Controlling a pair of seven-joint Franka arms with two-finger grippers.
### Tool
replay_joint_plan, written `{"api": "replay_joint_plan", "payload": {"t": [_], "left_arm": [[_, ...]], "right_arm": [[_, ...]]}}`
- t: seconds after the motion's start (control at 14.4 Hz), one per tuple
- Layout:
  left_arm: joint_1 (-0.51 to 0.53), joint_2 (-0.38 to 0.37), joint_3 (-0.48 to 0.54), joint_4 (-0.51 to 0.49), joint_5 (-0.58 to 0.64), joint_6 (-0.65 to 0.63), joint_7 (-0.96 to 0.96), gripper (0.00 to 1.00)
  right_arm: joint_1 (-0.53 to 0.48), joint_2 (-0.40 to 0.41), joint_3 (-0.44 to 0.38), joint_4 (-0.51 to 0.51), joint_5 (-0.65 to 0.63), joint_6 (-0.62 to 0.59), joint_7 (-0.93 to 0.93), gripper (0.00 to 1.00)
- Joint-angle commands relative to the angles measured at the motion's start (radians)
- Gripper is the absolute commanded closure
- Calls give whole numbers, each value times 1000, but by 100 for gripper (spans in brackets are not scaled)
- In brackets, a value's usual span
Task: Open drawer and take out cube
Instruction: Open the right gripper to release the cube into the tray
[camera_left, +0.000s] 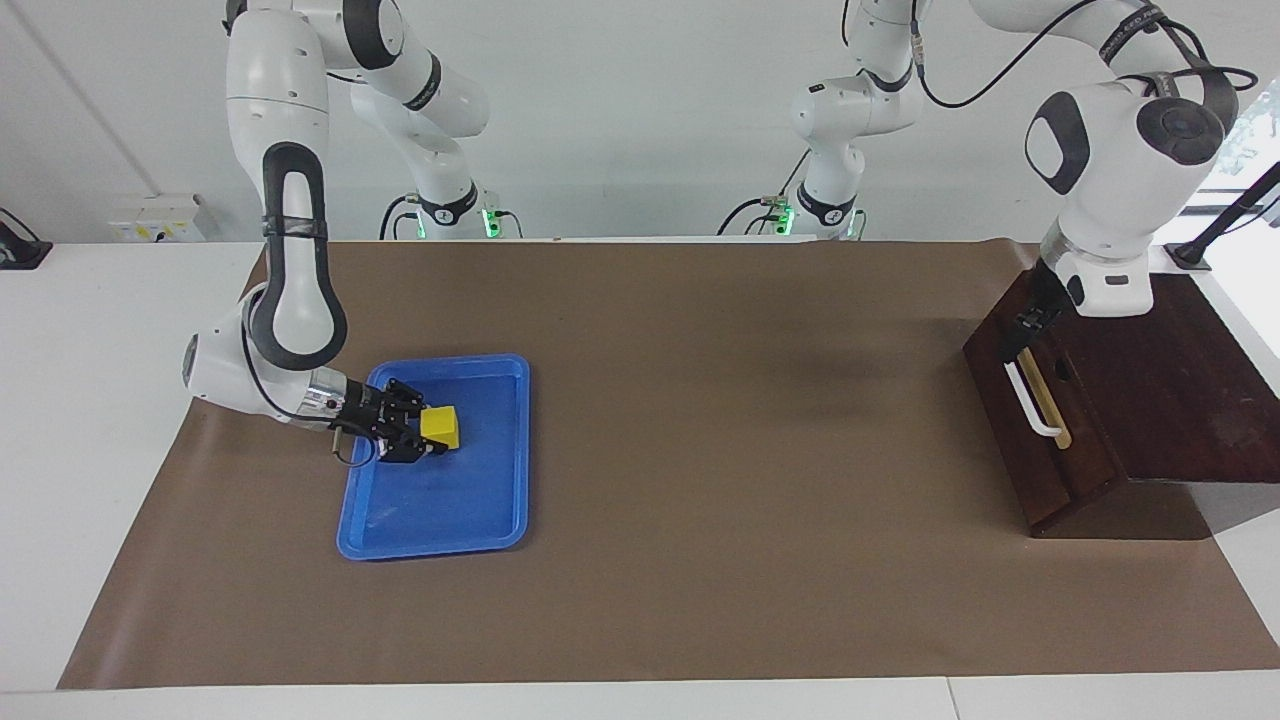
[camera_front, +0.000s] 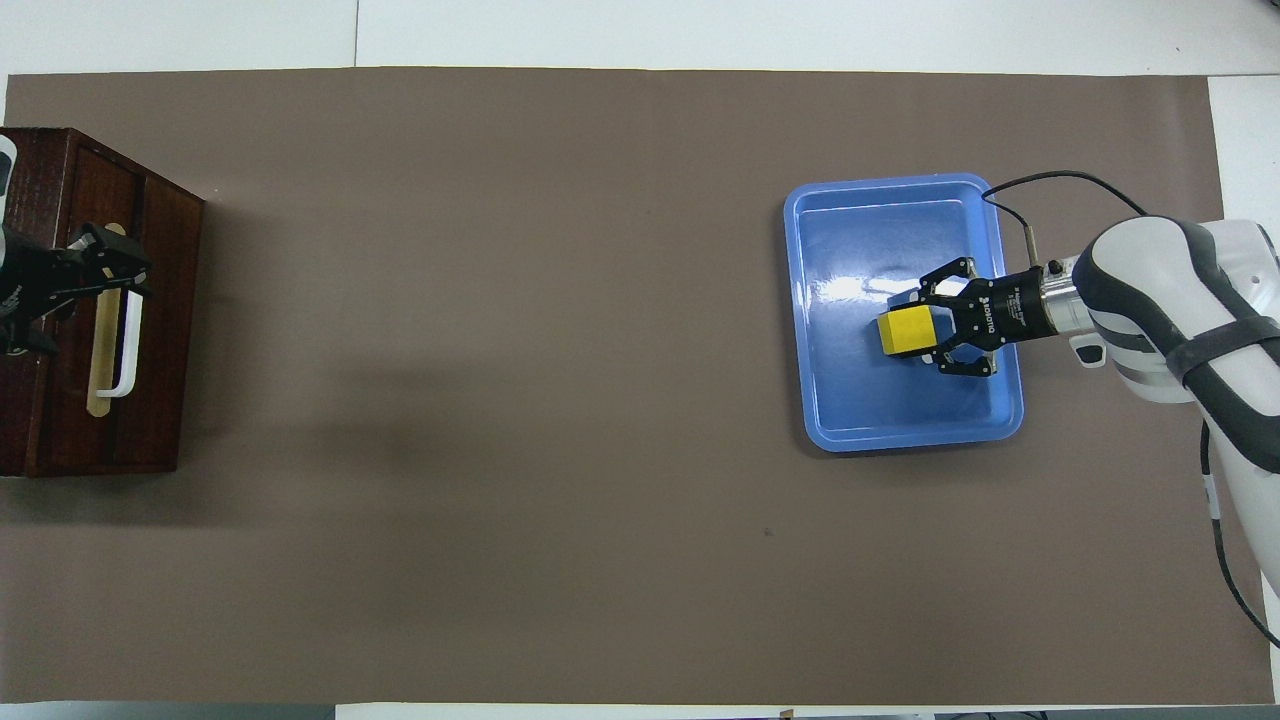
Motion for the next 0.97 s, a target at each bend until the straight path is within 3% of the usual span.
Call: {"api": "replay_joint_plan", "payload": {"t": [0.0,0.07,0.14,0.42,0.9], "left_arm": [[-29,-10,-2,61,-30,-109,143,0],[-45,-10,-2,68,-31,-138,192,0],[-68,-33,3,68,-33,-217,246,0],[-68,-124,3,-16,-72,-218,288,0],[-71,-133,6,-20,-144,-195,289,0]], "right_arm": [[20,-38,4,-68,28,62,25,84],[20,-38,4,-72,27,66,20,69],[21,-40,2,-73,27,67,6,1],[23,-38,2,-65,16,61,6,0],[23,-38,5,42,-102,-23,6,0]]}}
